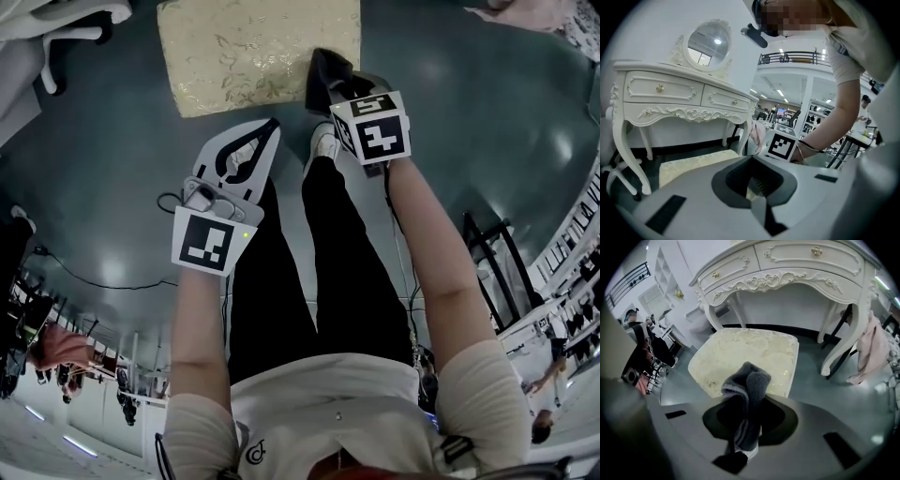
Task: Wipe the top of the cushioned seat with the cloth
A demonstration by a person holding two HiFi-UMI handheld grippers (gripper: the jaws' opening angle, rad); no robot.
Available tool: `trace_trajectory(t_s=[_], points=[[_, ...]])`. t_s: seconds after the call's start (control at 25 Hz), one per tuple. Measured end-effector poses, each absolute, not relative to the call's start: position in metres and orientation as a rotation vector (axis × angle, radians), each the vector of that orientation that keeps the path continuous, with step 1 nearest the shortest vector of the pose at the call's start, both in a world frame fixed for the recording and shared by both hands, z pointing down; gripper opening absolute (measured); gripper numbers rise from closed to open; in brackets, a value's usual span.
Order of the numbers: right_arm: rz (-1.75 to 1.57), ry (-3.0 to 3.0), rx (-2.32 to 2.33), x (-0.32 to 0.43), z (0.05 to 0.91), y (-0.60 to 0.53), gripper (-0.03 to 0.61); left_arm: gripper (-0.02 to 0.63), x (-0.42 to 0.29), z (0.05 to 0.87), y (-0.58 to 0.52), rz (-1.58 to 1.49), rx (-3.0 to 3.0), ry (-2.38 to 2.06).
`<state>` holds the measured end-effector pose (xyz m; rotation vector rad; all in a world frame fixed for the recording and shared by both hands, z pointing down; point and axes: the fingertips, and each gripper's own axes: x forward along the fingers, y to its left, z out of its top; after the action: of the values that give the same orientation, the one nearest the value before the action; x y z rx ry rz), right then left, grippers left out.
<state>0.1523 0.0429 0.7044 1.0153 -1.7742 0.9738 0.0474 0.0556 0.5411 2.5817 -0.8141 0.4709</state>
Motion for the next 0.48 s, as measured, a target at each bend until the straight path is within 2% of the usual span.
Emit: trace_trajectory(t_s=[0.48], points=[[0.916,-1.658,1.02,0.234,0.717,0.051,0.074,0.012,0.104,0.536,0.064,0.541,2.653,-0.714]])
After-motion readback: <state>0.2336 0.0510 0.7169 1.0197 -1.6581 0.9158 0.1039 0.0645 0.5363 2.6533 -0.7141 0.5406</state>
